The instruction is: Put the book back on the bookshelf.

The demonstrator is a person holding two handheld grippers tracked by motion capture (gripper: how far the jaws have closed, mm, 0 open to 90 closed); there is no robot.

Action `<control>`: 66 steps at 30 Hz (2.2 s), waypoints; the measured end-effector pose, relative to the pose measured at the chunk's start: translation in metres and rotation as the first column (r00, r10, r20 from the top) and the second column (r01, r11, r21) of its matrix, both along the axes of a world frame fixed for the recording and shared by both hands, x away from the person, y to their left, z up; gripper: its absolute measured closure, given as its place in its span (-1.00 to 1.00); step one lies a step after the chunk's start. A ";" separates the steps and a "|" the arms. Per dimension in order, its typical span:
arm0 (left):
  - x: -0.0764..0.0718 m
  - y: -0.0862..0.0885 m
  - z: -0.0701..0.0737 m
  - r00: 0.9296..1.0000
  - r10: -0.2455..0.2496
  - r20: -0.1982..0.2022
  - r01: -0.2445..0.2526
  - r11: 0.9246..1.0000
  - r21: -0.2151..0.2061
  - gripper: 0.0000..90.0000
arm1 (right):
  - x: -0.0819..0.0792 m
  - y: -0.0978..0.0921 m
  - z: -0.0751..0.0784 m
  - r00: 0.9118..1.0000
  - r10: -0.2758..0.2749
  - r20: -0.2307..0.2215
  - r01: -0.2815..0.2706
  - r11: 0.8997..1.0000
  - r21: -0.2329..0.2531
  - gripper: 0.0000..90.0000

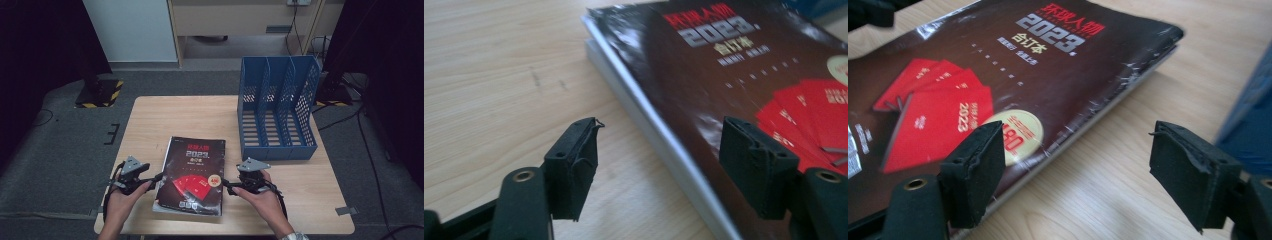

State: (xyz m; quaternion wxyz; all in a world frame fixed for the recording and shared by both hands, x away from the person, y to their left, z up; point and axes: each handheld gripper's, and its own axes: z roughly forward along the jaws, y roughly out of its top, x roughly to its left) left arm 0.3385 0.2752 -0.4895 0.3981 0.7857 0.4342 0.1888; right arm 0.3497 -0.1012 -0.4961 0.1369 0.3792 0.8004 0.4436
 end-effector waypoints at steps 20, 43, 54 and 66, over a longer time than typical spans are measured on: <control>-0.001 -0.018 -0.011 0.995 -0.049 -0.088 0.048 0.999 -0.012 -0.05 | 0.017 0.030 -0.017 0.989 0.063 -0.132 -0.052 0.995 0.091 -0.54; 0.001 -0.017 -0.012 0.994 -0.071 -0.078 0.071 0.997 -0.011 -0.04 | 0.054 0.082 0.000 0.970 0.120 -0.212 -0.102 0.990 0.095 -0.12; 0.007 -0.013 -0.015 0.994 -0.060 -0.086 0.055 0.997 -0.058 -0.16 | 0.055 0.082 0.008 0.982 0.077 -0.172 -0.066 0.995 0.070 0.71; 0.023 -0.006 -0.018 0.997 -0.067 -0.047 0.059 0.986 -0.157 -0.48 | 0.050 0.092 0.052 0.990 0.143 0.017 -0.144 0.987 0.071 0.88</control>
